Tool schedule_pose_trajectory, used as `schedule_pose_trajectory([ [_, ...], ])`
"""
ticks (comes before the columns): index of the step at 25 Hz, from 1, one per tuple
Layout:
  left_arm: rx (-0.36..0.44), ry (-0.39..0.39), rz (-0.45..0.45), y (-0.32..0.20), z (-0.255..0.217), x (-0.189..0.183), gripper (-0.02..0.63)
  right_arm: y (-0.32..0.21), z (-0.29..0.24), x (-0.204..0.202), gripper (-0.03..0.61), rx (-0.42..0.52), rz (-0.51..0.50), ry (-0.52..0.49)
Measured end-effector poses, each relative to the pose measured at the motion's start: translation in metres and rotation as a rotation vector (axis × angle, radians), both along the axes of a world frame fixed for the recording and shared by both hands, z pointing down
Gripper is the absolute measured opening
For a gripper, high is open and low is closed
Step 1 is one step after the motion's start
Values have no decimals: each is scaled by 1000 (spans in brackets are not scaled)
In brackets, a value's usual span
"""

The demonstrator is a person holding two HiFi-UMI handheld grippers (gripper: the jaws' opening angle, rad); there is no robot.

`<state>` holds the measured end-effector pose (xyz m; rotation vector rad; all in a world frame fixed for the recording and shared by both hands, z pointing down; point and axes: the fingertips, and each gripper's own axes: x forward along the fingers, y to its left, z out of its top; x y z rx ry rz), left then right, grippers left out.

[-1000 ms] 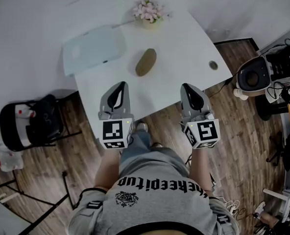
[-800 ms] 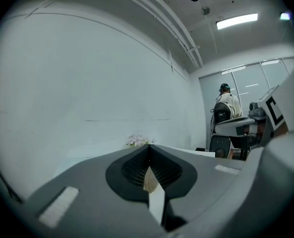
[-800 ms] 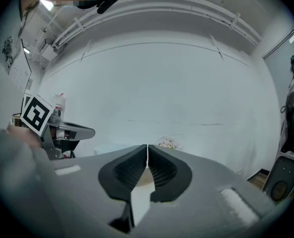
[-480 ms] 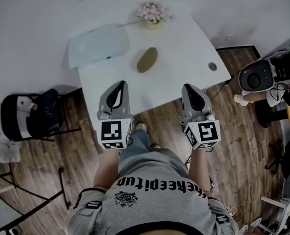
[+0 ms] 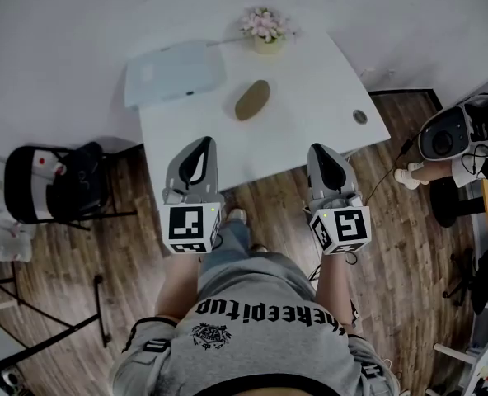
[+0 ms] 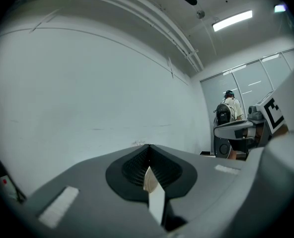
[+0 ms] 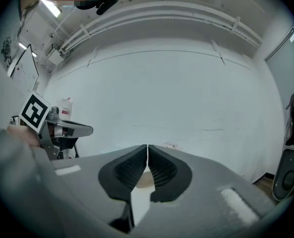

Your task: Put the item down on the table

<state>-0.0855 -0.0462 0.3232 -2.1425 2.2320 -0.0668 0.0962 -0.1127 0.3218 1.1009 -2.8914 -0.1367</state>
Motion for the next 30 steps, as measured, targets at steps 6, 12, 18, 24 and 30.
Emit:
schedule_pose_trajectory([
  [6, 9, -1, -5, 9, -4, 5, 17, 8, -1, 2, 3, 12, -13, 12],
  [12, 24, -5, -3, 14, -9, 14, 17, 13, -5, 10, 3, 24, -16, 1],
  [18, 34, -6, 6, 16, -12, 26, 17, 16, -6, 20, 3, 29, -15, -1],
  [24, 33, -10, 6, 19, -11, 39, 17, 17, -4, 32, 3, 28, -15, -3],
  [30, 28, -1, 1, 18, -11, 43, 17, 17, -4, 35, 3, 26, -21, 4],
])
